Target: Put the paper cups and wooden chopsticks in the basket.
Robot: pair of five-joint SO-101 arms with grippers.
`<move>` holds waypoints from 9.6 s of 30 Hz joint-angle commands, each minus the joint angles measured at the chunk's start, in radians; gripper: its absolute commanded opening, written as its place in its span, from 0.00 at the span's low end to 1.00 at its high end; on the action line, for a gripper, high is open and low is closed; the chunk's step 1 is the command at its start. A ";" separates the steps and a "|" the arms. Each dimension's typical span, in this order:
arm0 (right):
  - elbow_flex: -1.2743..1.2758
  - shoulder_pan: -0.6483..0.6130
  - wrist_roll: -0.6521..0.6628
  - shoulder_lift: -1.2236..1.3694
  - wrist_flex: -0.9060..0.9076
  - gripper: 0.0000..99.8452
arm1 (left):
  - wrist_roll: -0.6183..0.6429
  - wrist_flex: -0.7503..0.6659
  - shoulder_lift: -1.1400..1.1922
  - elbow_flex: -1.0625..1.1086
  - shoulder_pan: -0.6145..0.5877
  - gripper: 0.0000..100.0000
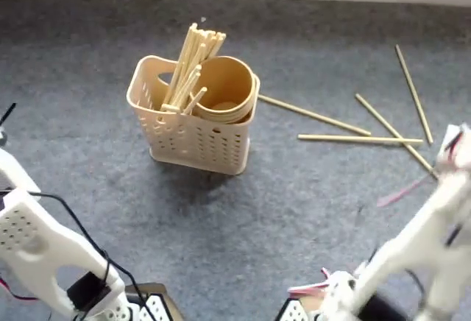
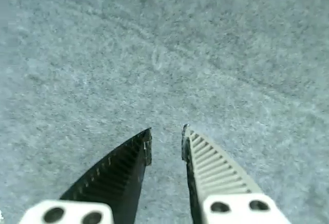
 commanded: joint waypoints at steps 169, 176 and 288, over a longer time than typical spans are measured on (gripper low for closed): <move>-1.819 -1.208 -0.419 1.029 0.174 0.10 | 0.178 -0.091 -0.160 0.087 -0.173 0.13; -1.817 -1.173 -0.264 0.822 0.220 0.10 | 0.176 -0.092 -0.153 0.087 -0.160 0.13; -1.816 -1.063 -0.589 0.484 0.473 0.01 | 0.077 -0.055 -0.160 -0.016 0.038 0.13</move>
